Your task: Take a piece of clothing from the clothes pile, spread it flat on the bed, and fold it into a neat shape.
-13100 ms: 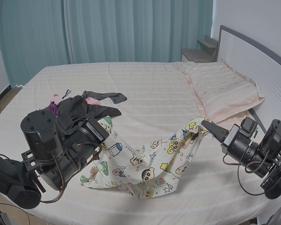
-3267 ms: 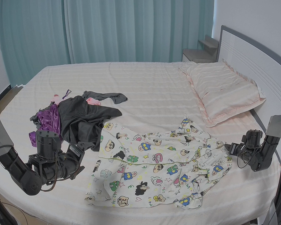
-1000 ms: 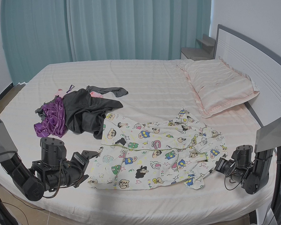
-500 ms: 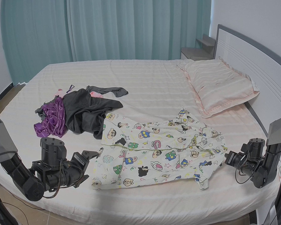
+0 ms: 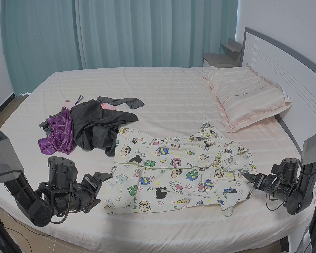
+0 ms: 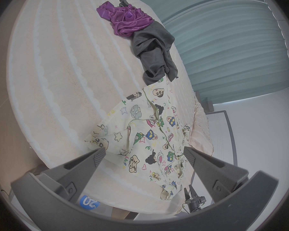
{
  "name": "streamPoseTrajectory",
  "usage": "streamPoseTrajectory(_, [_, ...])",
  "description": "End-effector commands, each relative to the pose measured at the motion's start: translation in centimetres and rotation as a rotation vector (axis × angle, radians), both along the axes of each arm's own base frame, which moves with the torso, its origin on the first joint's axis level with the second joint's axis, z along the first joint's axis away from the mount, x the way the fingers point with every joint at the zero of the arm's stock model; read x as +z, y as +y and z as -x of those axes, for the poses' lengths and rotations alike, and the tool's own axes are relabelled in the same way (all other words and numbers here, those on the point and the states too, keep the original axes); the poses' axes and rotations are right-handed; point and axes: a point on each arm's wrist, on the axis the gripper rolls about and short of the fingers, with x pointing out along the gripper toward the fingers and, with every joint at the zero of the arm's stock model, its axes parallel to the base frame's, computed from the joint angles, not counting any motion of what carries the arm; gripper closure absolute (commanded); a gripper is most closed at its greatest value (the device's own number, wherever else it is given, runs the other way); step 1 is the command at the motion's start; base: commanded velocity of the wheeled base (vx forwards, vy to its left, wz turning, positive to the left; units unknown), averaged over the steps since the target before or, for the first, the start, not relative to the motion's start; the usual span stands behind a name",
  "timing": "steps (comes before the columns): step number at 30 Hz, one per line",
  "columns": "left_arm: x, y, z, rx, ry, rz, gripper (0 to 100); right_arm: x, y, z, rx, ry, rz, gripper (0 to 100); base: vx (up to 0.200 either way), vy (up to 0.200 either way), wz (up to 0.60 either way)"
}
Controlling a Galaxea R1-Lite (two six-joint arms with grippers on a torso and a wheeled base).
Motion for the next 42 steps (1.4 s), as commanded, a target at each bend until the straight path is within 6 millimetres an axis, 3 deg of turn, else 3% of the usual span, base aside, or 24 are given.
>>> streamPoseTrajectory(1, [-0.7,0.0,-0.1,-0.005,0.024,-0.014,0,-0.9,0.0,1.1,-0.007,0.04,-0.002,0,0.0,0.0,0.0])
streamPoseTrajectory(8, [-1.2,-0.1,0.0,-0.033,0.031,-0.05,0,-0.4,-0.2,1.4,-0.124,0.037,0.01,0,0.0,0.0,0.0])
streamPoseTrajectory(17, [-1.4,-0.3,-0.5,-0.031,0.027,-0.052,0,1.5,-0.1,3.2,-0.106,0.014,-0.007,0,0.0,0.0,0.0])
streamPoseTrajectory(26, [-0.5,-0.6,-5.2,0.016,-0.109,-0.015,0,2.9,2.7,3.6,-0.035,-0.035,-0.068,0,0.0,0.0,0.0])
streamPoseTrajectory(27, [-0.7,-0.4,-6.8,0.025,-0.127,-0.029,0,2.9,3.1,3.8,-0.036,-0.034,-0.064,0,0.0,0.0,0.0])
streamPoseTrajectory(32, [-3.8,-1.8,-9.3,-0.055,-0.092,-0.144,0,2.8,3.5,3.9,-0.033,-0.025,-0.064,0,0.0,0.0,0.0])
streamPoseTrajectory(42, [-6.6,-5.5,-8.7,-0.156,-0.086,-0.283,0,2.7,4.1,4.1,-0.02,-0.016,-0.085,0,0.0,0.0,0.0])
